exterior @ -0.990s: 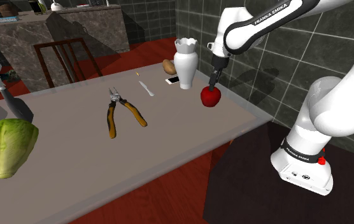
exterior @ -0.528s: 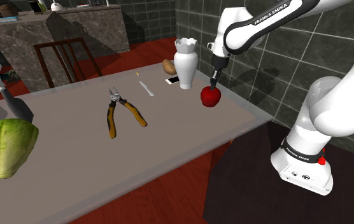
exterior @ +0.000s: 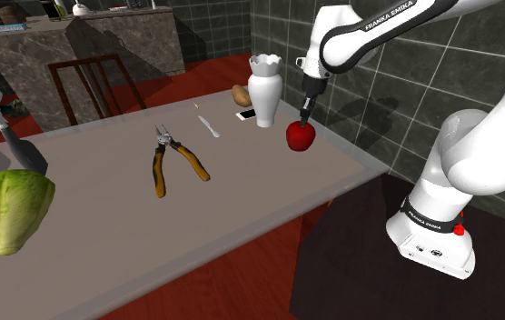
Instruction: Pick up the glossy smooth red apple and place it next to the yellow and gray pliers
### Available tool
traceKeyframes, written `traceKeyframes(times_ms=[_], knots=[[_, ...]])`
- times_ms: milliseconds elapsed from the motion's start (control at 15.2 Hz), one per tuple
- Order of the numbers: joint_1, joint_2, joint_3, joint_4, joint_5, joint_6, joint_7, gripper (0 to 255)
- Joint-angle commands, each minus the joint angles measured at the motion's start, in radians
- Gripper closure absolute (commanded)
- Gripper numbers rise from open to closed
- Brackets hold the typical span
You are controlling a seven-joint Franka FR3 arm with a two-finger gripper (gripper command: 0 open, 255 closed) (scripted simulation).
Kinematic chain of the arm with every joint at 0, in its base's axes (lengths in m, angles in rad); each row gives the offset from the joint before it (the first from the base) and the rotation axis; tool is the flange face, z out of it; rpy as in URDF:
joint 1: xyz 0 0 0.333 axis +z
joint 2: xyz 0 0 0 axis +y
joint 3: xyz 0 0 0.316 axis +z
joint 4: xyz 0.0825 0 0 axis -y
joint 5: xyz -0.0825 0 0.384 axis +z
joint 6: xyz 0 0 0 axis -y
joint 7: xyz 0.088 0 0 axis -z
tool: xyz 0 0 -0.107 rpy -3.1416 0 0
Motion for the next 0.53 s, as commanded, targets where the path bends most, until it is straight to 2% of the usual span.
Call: traceKeyframes(times_ms=[0,462], knots=[[-0.002,-0.016,0.003,0.016,-0.002,-0.032,0.003,255],[-0.004,-0.057,0.015,0.081,-0.005,-0.137,0.012,255]])
